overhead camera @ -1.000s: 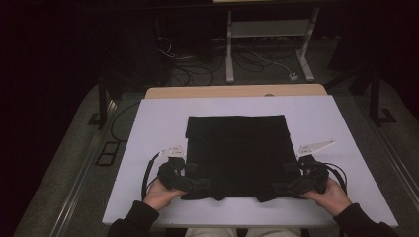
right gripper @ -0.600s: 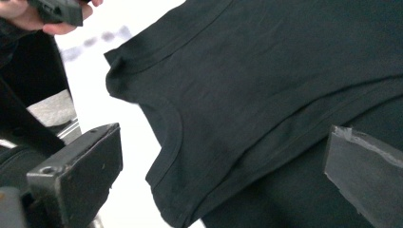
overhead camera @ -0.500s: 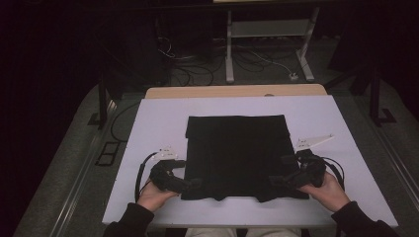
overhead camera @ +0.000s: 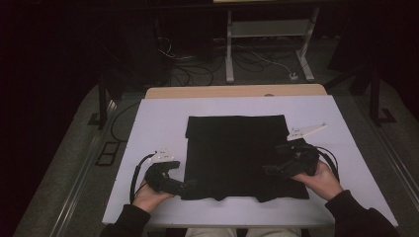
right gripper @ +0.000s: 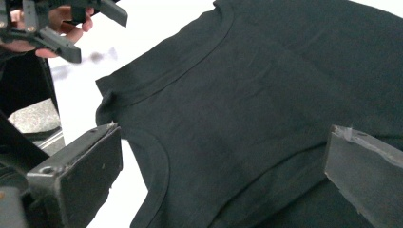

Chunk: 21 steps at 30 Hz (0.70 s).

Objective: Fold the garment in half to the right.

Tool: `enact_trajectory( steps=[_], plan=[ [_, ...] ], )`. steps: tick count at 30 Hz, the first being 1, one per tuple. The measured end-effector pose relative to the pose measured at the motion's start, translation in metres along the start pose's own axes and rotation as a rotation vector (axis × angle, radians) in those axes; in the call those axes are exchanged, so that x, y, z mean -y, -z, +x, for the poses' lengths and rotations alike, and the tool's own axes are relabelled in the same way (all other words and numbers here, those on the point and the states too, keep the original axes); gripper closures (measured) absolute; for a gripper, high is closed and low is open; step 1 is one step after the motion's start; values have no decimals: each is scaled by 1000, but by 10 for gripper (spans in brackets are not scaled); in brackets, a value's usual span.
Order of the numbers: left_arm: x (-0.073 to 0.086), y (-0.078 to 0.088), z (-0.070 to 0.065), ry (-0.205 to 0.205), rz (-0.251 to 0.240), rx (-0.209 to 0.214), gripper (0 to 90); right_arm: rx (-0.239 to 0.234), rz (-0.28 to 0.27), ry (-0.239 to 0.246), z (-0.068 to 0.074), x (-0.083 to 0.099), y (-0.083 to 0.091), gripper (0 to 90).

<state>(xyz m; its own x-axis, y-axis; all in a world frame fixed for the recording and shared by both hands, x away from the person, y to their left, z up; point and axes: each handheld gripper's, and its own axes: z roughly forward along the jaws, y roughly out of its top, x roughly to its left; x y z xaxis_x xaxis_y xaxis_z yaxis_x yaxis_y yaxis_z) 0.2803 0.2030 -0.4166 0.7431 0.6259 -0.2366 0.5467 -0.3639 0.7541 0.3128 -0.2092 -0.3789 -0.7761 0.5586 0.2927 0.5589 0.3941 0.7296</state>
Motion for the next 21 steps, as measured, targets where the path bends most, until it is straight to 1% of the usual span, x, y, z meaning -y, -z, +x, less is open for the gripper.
enact_trajectory(
  steps=[4,7,8,9,12,17,21],
  plan=[
    [3,3,1,-9,1,-10,0,-2,-16,3,-2,-11,-1,0],
    [5,4,1,-31,6,-16,0,7,-20,13,-4,-20,-5,0],
    [6,4,0,-30,6,-13,0,8,-21,15,-5,-24,-6,0],
    [7,4,0,-40,13,-13,0,15,-25,24,-5,-28,-9,0],
    [10,4,0,-48,29,-15,0,20,-14,37,-7,-40,-19,0],
    [15,6,2,-51,49,-16,0,25,-6,58,-11,-63,-35,0],
    [20,9,4,-51,51,-16,0,35,-4,67,-14,-81,-46,0]
  ],
)
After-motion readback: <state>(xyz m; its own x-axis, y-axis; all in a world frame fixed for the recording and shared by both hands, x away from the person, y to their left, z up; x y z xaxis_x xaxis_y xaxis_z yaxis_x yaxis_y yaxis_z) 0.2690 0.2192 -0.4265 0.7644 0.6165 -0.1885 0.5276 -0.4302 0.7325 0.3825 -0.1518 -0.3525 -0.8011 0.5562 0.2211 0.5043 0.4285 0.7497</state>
